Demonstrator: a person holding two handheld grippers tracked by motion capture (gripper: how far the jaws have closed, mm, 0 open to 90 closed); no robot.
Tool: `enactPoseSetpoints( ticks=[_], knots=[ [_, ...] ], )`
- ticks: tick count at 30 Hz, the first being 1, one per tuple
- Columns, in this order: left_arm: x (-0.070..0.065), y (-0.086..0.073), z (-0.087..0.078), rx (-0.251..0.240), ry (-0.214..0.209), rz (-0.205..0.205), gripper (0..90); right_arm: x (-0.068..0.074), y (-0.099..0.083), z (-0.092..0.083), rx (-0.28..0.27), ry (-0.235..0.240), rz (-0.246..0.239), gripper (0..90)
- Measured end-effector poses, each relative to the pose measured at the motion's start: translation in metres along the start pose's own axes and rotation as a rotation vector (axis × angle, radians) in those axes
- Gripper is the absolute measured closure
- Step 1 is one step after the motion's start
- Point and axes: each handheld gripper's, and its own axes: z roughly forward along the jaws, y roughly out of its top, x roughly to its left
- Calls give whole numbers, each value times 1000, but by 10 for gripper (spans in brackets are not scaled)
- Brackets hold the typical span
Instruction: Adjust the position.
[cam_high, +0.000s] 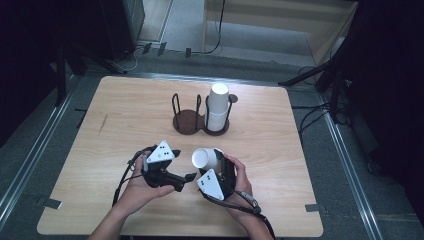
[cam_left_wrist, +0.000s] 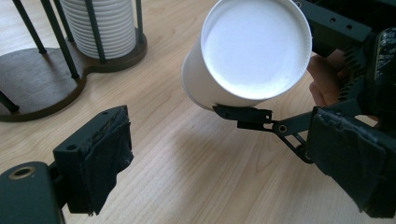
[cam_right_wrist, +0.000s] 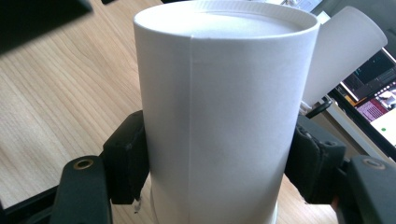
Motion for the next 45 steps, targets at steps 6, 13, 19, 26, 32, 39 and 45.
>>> enactPoseSetpoints(
  ticks=[6, 13, 19, 26, 32, 39, 45],
  knots=[
    [-1, 0, 0, 4, -7, 10, 88, 1, 2, -1, -13, 3, -21, 307],
    [-3, 1, 0, 2, -17, 29, 130, 3, 3, -1, -20, 10, -32, 308],
    [-5, 2, -2, -2, -23, 47, 137, 7, 4, -2, -26, 20, -57, 310],
    [-10, 2, 0, 10, -14, 74, 161, 10, 5, -4, -43, 37, -76, 310],
    [-14, 3, 0, 12, 18, 94, 233, 12, 5, -6, -61, 62, -93, 310],
    [-16, 3, 0, 7, 10, 111, 261, 14, 6, -8, -84, 91, -115, 307],
    [-19, 1, 1, 3, 2, 136, 309, 17, 6, -9, -96, 105, -140, 304]
  ],
)
